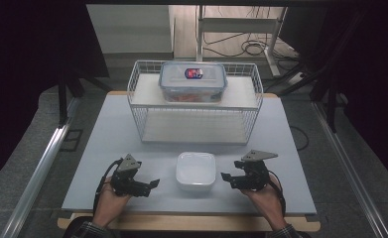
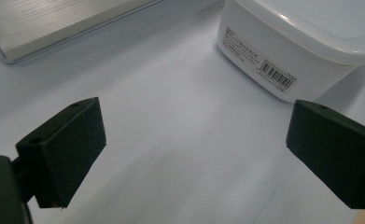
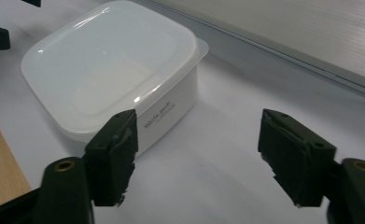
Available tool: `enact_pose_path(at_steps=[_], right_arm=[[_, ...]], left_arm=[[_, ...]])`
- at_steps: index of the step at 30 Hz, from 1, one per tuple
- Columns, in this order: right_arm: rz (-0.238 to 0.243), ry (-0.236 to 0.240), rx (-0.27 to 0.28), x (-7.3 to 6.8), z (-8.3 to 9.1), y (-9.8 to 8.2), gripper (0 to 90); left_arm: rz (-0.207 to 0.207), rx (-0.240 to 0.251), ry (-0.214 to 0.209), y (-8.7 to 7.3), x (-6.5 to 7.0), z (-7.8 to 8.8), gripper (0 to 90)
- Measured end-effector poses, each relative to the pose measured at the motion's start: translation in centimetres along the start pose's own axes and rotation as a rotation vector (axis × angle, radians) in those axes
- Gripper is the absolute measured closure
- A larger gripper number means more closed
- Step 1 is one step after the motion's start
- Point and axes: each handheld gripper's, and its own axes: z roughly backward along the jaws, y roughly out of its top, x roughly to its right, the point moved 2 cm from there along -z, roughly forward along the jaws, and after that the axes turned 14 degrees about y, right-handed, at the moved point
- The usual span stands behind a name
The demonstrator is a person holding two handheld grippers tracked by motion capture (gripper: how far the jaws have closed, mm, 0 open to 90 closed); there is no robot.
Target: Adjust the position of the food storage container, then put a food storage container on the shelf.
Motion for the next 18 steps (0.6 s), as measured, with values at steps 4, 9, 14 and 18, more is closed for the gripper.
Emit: enact_pose_path(at_steps=[4,9,14,18], right_arm=[[0.005,0.031,0.010,0.2,-0.2,0.0,18.7],[0.010,0.032,0.007,0.2,-0.5,0.0,10.6],[0.013,0.062,-0.003,0.0,-0.6,0.1,7.2],[0.003,0.065,-0.038,-0.5,-0.9,0.3,4.1]], left_arm=[[0.004,-0.010,0.001,0.0,0.1,0.0,4.4],[0.014,-0.030,-0.009,0.2,0.3,-0.1,4.1],[0.047,-0.024,-0.063,0.9,0.7,-0.1,4.6],[0.013,-0.023,-0.068,1.8,1.5,-0.2,7.0]])
